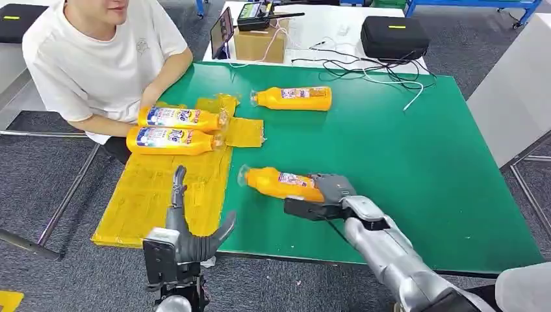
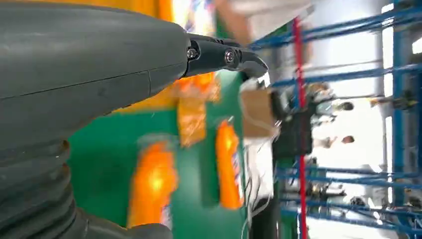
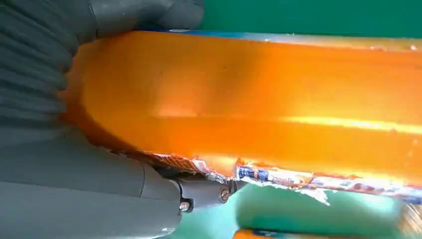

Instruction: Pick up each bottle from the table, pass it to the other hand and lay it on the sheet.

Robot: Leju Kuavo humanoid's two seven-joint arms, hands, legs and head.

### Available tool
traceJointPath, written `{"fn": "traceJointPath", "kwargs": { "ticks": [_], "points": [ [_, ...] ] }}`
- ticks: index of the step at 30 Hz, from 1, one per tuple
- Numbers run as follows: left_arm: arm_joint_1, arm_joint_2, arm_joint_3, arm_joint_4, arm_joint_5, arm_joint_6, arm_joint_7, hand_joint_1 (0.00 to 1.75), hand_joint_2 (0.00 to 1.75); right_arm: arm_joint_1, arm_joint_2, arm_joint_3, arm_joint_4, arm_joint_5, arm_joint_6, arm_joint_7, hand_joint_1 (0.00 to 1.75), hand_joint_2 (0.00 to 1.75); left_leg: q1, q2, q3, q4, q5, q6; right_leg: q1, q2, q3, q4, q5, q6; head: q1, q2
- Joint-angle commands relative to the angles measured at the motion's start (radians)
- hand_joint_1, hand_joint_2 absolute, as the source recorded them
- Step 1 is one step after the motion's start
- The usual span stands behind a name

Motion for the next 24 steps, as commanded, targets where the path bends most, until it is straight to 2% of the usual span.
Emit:
{"fn": "traceJointPath", "kwargs": {
  "ticks": [1, 5, 6, 7, 8, 11, 14, 15, 16, 19, 22, 24],
  "points": [
    [0.017, 0.038, 0.002, 0.106, 0.204, -0.099, 0.026, 0.00, 1.75, 0.297, 0.053, -0.233, -0.415, -0.185, -0.230, -0.158, 1.75, 1.75, 0.002, 0.002, 0.002, -0.002, -0.001, -0.003, 0.002, 0.001, 0.002, -0.002, 0.000, -0.003, -0.001, 0.000],
    [0.022, 0.040, -0.011, 0.109, 0.208, -0.092, 0.013, 0.00, 1.75, 0.316, 0.043, -0.227, -0.460, -0.180, -0.226, -0.134, 1.75, 1.75, 0.002, -0.004, -0.001, -0.001, -0.001, -0.003, 0.003, -0.004, 0.001, -0.001, -0.002, -0.004, -0.001, 0.000],
    [0.008, 0.075, -0.038, 0.117, 0.225, -0.092, 0.019, 0.00, 1.75, 0.330, 0.063, -0.256, -0.479, -0.204, -0.273, -0.157, 1.75, 1.75, 0.003, -0.002, -0.002, 0.000, -0.002, -0.003, 0.003, -0.002, -0.001, -0.001, -0.002, -0.003, -0.002, 0.000],
    [0.009, 0.097, -0.050, 0.123, 0.251, -0.117, -0.002, 0.00, 1.75, 0.360, 0.078, -0.283, -0.521, -0.195, -0.374, -0.192, 1.75, 1.75, 0.002, -0.001, -0.003, -0.001, -0.001, -0.002, 0.002, -0.001, -0.002, 0.000, -0.001, -0.002, -0.001, 0.000],
    [0.006, 0.129, -0.085, 0.125, 0.274, -0.202, -0.059, 0.00, 1.75, 0.377, 0.071, -0.294, -0.557, -0.156, -0.471, -0.191, 1.75, 1.75, 0.001, 0.000, -0.004, -0.001, -0.001, -0.001, 0.001, 0.000, -0.003, 0.000, -0.001, -0.001, -0.002, 0.000],
    [-0.002, 0.127, -0.087, 0.144, 0.349, -0.305, -0.093, 0.00, 1.75, 0.347, 0.050, -0.336, -0.568, -0.228, -0.480, -0.214, 1.75, 1.75, 0.001, -0.002, -0.005, -0.001, -0.001, -0.002, 0.001, -0.003, -0.004, 0.000, -0.001, -0.002, -0.001, 0.000],
    [-0.011, 0.126, -0.087, 0.149, 0.375, -0.375, -0.139, 0.00, 1.75, 0.314, 0.056, -0.360, -0.558, -0.279, -0.464, -0.251, 1.75, 1.75, 0.001, 0.000, -0.007, 0.000, -0.002, -0.003, 0.001, 0.001, -0.006, 0.001, -0.001, -0.002, -0.002, 0.000],
    [-0.012, 0.127, -0.088, 0.147, 0.389, -0.406, -0.144, 0.00, 1.75, 0.298, 0.042, -0.331, -0.543, -0.240, -0.449, -0.244, 1.75, 1.75, 0.002, 0.001, -0.006, 0.000, -0.002, -0.003, 0.002, 0.001, -0.006, 0.000, -0.001, -0.003, -0.001, 0.000],
    [-0.016, 0.133, -0.096, 0.146, 0.377, -0.435, -0.144, 0.00, 1.75, 0.272, 0.027, -0.260, -0.506, -0.183, -0.363, -0.212, 1.75, 1.75, 0.001, 0.002, -0.007, 0.000, -0.001, -0.002, 0.001, 0.001, -0.007, 0.000, 0.000, -0.002, -0.001, 0.000],
    [-0.030, 0.110, -0.077, 0.163, 0.368, -0.465, -0.119, 0.00, 1.75, 0.251, 0.044, -0.132, -0.437, -0.137, -0.244, -0.239, 1.75, 1.75, 0.002, 0.004, -0.006, 0.000, -0.002, -0.004, 0.002, 0.003, -0.006, 0.000, 0.000, -0.004, -0.001, 0.000],
    [-0.045, 0.088, -0.055, 0.167, 0.391, -0.471, -0.100, 0.00, 1.75, 0.255, 0.102, -0.054, -0.407, -0.141, -0.221, -0.251, 1.75, 1.75, 0.002, 0.005, -0.006, -0.001, -0.001, -0.003, 0.002, 0.004, -0.007, 0.000, 0.000, -0.003, -0.001, 0.000],
    [-0.048, 0.086, -0.053, 0.167, 0.392, -0.471, -0.097, 0.00, 1.75, 0.258, 0.112, -0.047, -0.406, -0.140, -0.230, -0.248, 1.75, 1.75, 0.002, 0.005, -0.006, -0.001, -0.002, -0.003, 0.002, 0.004, -0.007, 0.000, 0.000, -0.003, -0.001, 0.000]
  ]
}}
